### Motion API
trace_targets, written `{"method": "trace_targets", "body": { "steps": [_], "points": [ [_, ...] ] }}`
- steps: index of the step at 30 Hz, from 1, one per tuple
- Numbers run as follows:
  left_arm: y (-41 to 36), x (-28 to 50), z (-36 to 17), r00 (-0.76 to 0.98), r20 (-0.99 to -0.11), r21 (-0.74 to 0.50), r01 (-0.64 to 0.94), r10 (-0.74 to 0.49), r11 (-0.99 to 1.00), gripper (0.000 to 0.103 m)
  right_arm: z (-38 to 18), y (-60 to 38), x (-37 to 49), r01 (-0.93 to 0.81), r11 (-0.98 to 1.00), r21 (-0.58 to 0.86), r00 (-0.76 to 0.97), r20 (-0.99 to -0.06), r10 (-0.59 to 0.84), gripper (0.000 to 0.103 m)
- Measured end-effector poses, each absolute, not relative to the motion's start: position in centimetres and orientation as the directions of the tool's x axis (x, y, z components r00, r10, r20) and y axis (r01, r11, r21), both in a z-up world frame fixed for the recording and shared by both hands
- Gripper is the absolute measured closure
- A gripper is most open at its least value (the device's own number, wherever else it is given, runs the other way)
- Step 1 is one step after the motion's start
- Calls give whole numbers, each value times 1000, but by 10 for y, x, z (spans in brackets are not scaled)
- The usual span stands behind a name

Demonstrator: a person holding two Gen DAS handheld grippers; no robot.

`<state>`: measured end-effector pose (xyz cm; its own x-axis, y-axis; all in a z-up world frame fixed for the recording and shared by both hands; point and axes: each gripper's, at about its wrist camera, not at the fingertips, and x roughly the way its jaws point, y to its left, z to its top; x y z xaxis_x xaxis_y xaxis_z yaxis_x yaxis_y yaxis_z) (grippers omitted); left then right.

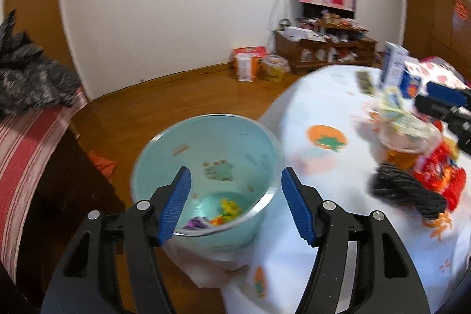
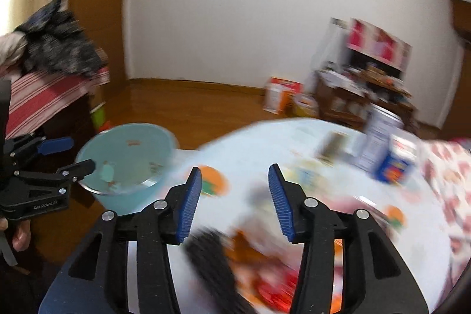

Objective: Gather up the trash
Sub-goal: 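Grasp the black mesh net with the left gripper while the right grasps the yellow foam piece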

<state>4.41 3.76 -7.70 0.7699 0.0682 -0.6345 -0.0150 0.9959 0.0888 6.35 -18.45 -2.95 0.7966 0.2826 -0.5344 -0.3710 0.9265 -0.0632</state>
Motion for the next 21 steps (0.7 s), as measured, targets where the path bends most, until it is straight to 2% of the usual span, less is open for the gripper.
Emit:
{"method": "trace_targets", "body": {
  "steps": [6,8,10,13,16,21],
  "points": [
    [-31,48,-88,757,-653,99,116,-23,988,39,-43,-266,31,-169,984,-63,825,-556,106,49],
    [-50,45,-90,754,-655,97,153,-52,983,32,-52,-290,19,-118,991,-60,821,-568,63,48],
    [-66,39,-91,759,-648,116,184,-66,976,31,-63,-309,5,-84,994,-66,812,-583,30,46],
    [-74,37,-95,754,-654,137,193,-57,972,30,-74,-309,-9,-80,994,-81,806,-591,17,44],
    [-66,38,-102,743,-669,151,157,-15,976,23,-79,-291,-10,-106,989,-103,811,-584,26,41],
    [-41,35,-107,724,-689,145,112,19,983,21,-89,-276,-8,-142,980,-141,804,-593,32,41]
  ]
}}
